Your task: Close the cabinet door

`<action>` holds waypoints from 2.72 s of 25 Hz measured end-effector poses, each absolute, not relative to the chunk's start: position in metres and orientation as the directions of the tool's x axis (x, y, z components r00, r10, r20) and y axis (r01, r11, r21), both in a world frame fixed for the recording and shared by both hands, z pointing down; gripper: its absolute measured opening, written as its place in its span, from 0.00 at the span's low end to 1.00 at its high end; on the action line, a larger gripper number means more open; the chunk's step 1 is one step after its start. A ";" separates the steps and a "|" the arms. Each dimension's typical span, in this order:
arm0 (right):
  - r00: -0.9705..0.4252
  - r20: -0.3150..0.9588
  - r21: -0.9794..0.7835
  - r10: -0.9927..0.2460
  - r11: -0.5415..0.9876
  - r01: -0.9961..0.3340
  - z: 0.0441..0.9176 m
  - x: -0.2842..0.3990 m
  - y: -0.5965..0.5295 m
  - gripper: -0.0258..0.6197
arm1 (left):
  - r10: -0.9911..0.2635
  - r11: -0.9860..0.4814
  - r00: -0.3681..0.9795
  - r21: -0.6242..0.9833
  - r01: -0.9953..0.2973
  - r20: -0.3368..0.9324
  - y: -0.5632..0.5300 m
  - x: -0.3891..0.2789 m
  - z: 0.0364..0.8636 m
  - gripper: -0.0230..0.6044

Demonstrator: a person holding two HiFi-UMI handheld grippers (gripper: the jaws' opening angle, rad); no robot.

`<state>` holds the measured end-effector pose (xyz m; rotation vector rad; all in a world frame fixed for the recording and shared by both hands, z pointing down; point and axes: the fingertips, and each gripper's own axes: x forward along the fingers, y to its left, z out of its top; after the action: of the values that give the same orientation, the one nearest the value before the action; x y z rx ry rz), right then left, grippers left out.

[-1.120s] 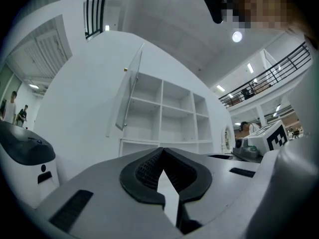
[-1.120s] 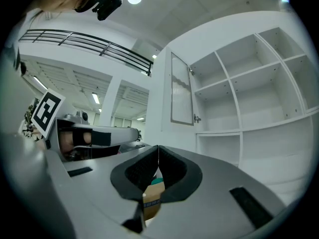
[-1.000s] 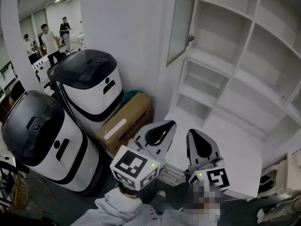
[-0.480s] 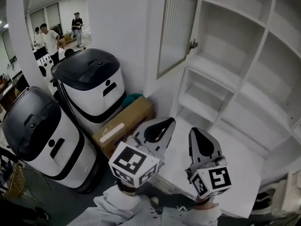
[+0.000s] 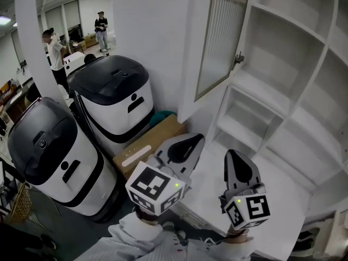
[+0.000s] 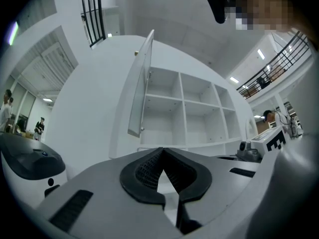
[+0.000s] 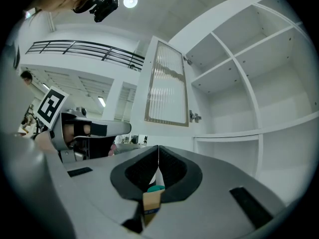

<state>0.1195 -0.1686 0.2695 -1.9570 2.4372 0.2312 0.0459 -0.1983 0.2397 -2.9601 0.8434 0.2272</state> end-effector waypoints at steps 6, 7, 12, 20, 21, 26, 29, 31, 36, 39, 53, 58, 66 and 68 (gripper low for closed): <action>-0.216 -0.098 0.096 -0.971 0.207 -0.974 0.271 0.117 -0.178 0.06 | -0.528 -0.842 0.834 -0.029 -0.539 -0.161 -0.203 0.035 0.232 0.05; -0.218 -0.097 0.096 -0.971 0.209 -0.973 0.272 0.116 -0.179 0.06 | -0.534 -0.838 0.830 -0.029 -0.545 -0.161 -0.206 0.032 0.232 0.05; -0.227 -0.091 0.095 -0.970 0.218 -0.971 0.273 0.111 -0.184 0.06 | -0.567 -0.816 0.807 -0.025 -0.578 -0.164 -0.214 0.016 0.231 0.05; -0.244 -0.086 0.087 -0.966 0.237 -0.968 0.277 0.104 -0.193 0.06 | -0.601 -0.787 0.781 -0.044 -0.615 -0.170 -0.229 -0.011 0.220 0.17; -0.245 -0.085 0.087 -0.966 0.238 -0.967 0.278 0.103 -0.194 0.06 | -0.599 -0.789 0.782 -0.045 -0.613 -0.172 -0.231 -0.013 0.219 0.19; -0.231 -0.084 0.072 -0.969 0.225 -0.972 0.281 0.110 -0.196 0.06 | -0.586 -0.796 0.792 -0.066 -0.602 -0.169 -0.242 -0.010 0.212 0.26; -0.221 -0.083 0.065 -0.972 0.216 -0.974 0.281 0.115 -0.197 0.06 | -0.569 -0.808 0.805 -0.068 -0.585 -0.165 -0.249 -0.006 0.208 0.28; -0.214 -0.083 0.059 -0.973 0.209 -0.976 0.283 0.119 -0.198 0.06 | -0.558 -0.815 0.813 -0.074 -0.575 -0.165 -0.252 -0.002 0.204 0.29; -0.207 -0.078 0.057 -0.975 0.203 -0.978 0.286 0.122 -0.201 0.06 | -0.531 -0.828 0.828 -0.097 -0.552 -0.179 -0.261 0.008 0.191 0.29; -0.205 -0.070 0.054 -0.976 0.202 -0.978 0.289 0.122 -0.203 0.06 | -0.512 -0.839 0.837 -0.096 -0.535 -0.190 -0.265 0.013 0.183 0.29; -0.191 -0.062 0.068 -0.980 0.187 -0.980 0.290 0.140 -0.210 0.06 | -0.488 -0.861 0.850 -0.046 -0.506 -0.199 -0.279 0.027 0.181 0.18; -0.190 -0.059 0.068 -0.980 0.186 -0.980 0.292 0.144 -0.212 0.06 | -0.497 -0.856 0.845 -0.046 -0.515 -0.199 -0.276 0.031 0.182 0.18; -0.175 -0.053 0.044 -0.983 0.172 -0.984 0.299 0.150 -0.204 0.06 | -0.437 -0.893 0.873 -0.016 -0.450 -0.215 -0.261 0.047 0.181 0.21; -0.161 -0.053 0.033 -0.986 0.159 -0.987 0.300 0.154 -0.200 0.06 | -0.412 -0.905 0.886 -0.021 -0.426 -0.211 -0.253 0.056 0.181 0.23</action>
<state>0.1543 -0.2003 0.3003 -2.0225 2.3775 0.0936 0.0558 -0.2534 0.1806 -2.9857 0.6637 0.3122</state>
